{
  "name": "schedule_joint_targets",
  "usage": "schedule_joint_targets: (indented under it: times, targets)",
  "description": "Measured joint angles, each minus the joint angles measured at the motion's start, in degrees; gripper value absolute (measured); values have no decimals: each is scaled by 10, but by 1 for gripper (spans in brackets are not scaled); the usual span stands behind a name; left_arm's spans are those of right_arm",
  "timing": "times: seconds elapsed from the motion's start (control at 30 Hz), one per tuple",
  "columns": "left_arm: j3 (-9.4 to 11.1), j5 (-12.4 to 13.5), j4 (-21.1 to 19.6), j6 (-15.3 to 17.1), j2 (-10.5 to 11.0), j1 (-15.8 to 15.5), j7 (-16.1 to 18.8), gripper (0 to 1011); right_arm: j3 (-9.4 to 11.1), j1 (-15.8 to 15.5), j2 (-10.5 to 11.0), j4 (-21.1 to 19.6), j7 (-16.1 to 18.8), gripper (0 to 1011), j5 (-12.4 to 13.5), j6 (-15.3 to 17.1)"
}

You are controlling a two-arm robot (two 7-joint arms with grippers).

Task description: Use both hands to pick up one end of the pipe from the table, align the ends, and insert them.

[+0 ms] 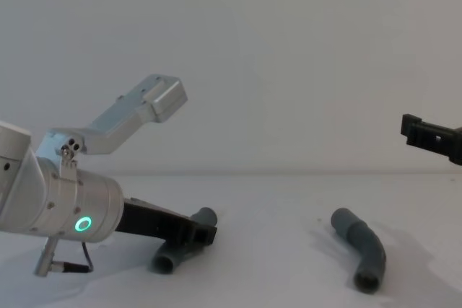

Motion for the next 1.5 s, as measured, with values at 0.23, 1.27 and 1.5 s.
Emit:
schedule_joint_targets:
  times: [0.23,1.27,1.5]
  targets:
    - [0,0,0,0,0,0,0,461,0,0,0,0,0,1000,0,0]
    - [0,0,1,0,0,0,0,375,-25,25,-7,-53,1,1000,-7,125]
    - [0,0,1,0,0,0,0,375,-35,41,-2,-75,3,1000,-7,205]
